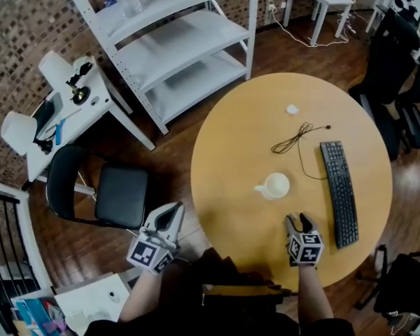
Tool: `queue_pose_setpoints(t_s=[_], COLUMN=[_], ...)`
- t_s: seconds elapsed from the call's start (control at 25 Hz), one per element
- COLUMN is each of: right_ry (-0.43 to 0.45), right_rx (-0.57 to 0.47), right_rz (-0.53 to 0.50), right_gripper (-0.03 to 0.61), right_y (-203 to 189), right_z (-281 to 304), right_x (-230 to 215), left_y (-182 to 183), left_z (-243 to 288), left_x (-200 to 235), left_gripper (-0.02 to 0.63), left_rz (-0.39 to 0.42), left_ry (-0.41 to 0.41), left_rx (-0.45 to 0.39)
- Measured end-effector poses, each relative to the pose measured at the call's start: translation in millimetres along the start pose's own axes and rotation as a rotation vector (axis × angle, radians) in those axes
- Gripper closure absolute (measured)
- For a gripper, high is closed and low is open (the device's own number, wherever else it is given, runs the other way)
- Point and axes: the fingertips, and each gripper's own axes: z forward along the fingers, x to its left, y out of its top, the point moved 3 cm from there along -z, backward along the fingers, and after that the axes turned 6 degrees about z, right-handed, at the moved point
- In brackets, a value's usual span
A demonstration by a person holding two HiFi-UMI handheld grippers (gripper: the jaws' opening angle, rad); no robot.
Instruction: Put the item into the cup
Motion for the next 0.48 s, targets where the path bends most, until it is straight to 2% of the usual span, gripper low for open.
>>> queue_pose_setpoints(t_s=[0.28,0.4,0.48], right_ry=[-0.090,-0.118,-0.123], right_rx=[0.038,0.018,0.003], right_rz=[-0.032,-0.027,-0.011], right_gripper=[0.350,0.356,0.406], right_y=[-16.3,-15.8,-15.9], right_z=[16.1,19.0,19.5], right_x=[6.3,7.2,7.3], left_y=[-1.7,1.3,3.5], left_z=[-16.5,-17.4,-14.8], left_x=[11.6,22.8,27.9], left_gripper=[0.618,0.618,0.618], left_rz=[0.002,0.008,0.010], left_ry=[-0.009,-0.005,-0.014], left_rx=[0.025,0.019,0.013])
